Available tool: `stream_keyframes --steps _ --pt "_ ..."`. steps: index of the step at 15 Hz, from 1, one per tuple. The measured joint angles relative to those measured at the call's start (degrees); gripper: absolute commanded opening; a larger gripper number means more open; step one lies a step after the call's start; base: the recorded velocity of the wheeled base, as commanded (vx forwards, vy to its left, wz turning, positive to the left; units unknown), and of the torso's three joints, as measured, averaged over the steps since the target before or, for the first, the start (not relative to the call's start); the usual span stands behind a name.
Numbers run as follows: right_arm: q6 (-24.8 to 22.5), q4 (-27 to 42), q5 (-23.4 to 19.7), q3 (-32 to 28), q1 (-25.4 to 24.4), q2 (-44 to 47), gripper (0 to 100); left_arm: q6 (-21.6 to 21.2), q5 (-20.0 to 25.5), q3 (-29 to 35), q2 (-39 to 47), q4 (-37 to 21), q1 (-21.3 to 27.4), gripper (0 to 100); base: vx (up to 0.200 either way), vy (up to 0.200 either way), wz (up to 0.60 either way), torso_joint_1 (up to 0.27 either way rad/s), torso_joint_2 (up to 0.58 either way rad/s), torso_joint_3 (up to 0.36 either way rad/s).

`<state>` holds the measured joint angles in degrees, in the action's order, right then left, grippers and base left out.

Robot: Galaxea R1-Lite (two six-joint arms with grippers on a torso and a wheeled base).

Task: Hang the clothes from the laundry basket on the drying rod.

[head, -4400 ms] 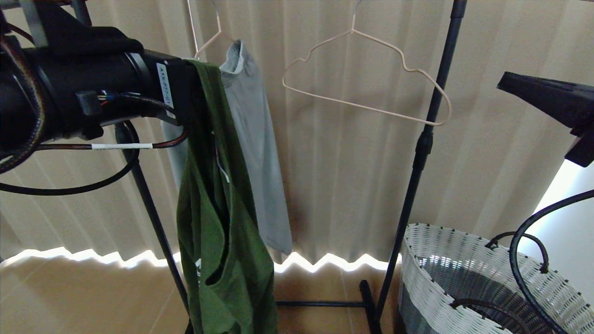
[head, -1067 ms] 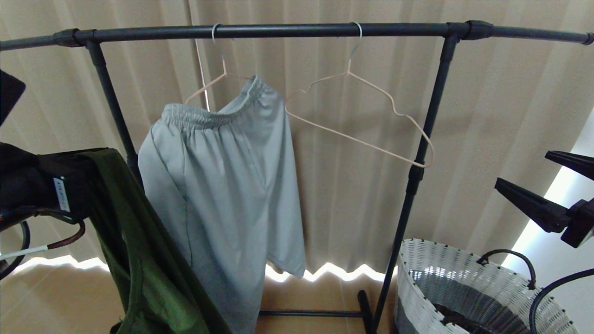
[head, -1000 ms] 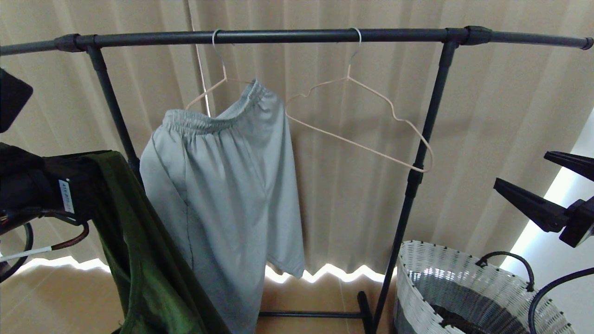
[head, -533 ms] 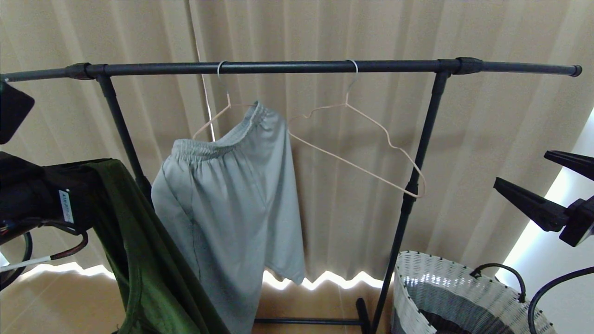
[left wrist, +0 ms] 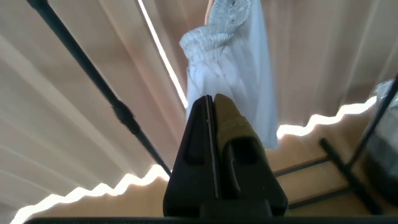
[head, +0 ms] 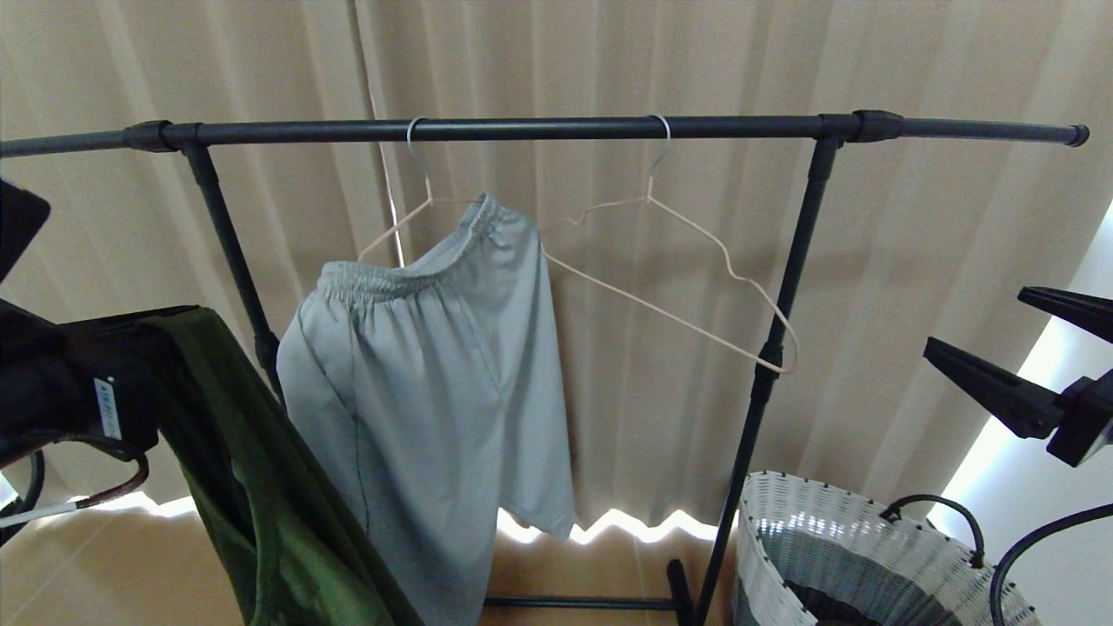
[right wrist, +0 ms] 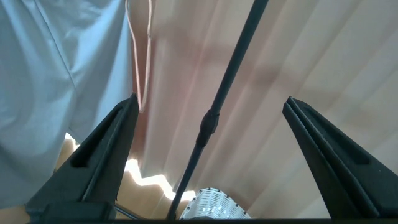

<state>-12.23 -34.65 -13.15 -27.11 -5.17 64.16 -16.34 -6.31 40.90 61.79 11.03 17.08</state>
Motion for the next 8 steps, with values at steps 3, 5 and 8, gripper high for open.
stream_keyframes --steps 3,5,8 --pt "-0.06 1.48 -0.01 -0.11 0.0 0.0 100 -0.27 1.12 -1.63 -1.4 2.6 0.01 0 0.0 0.0 0.0 0.0 0.0 0.0" --pt "-0.06 5.08 -0.04 -0.96 0.0 0.0 100 -0.33 1.21 -2.12 -1.95 3.35 0.0 0 0.0 0.0 0.0 0.0 0.0 0.0" --pt "0.0 11.5 -0.04 -5.74 -0.06 0.2 100 -0.35 1.23 -2.27 -2.65 3.36 -0.05 0 0.0 0.0 0.0 0.0 0.0 0.0"
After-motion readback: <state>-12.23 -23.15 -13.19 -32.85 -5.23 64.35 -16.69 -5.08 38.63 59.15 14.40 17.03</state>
